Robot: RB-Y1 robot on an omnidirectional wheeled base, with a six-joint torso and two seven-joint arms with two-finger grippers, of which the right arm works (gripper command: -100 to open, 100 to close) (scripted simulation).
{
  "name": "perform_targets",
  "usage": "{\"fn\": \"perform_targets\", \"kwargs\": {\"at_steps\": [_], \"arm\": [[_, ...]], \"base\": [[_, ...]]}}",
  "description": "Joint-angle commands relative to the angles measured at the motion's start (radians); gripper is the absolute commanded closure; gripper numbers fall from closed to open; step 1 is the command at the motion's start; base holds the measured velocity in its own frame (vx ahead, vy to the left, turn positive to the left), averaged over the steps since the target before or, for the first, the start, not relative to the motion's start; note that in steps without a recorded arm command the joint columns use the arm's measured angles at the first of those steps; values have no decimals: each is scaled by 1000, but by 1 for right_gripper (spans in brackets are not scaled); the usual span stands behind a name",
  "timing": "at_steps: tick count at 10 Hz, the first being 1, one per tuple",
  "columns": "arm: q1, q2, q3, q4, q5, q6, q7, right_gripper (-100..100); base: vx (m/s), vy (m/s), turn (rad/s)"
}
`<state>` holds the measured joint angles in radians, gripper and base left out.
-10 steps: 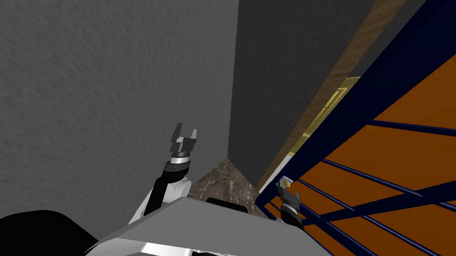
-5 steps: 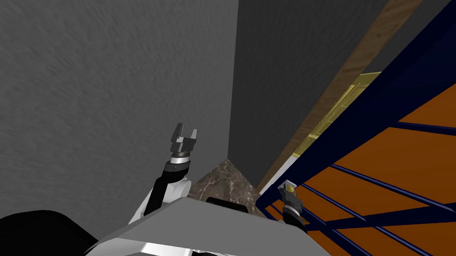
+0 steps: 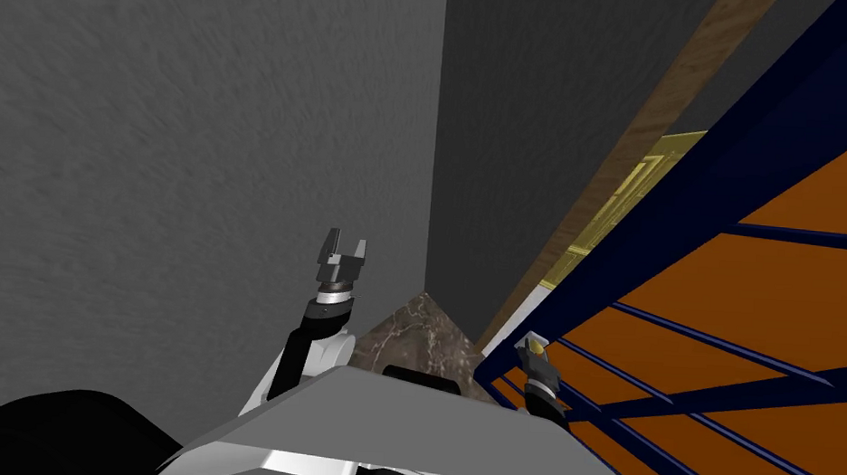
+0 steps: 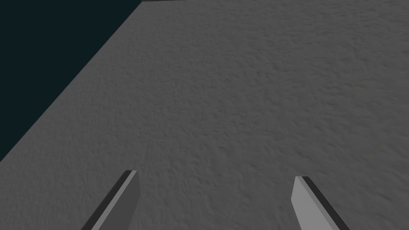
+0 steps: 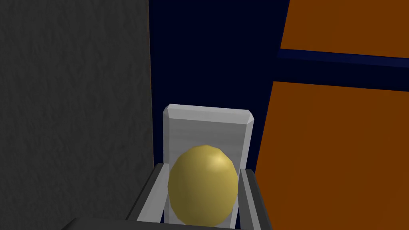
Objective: Pull the door open
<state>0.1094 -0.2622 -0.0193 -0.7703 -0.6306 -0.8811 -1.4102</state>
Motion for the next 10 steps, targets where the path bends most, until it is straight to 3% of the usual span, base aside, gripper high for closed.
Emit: {"fn": "perform_targets", "kwargs": {"at_steps": [1, 5, 6, 7, 10], "arm": [[2, -2, 25, 1, 13, 2, -18, 100], [15, -23, 92, -28, 50, 8, -63, 100], [17, -27, 103, -34, 56, 10, -71, 100], [22, -25, 94, -38, 50, 17, -63, 100], [43, -48, 134, -48, 71, 4, -101, 100]], "base": [[-251, -13, 87], [-266, -14, 93], [-255, -34, 88], [-110, -10, 34], [-192, -1, 95]]}}
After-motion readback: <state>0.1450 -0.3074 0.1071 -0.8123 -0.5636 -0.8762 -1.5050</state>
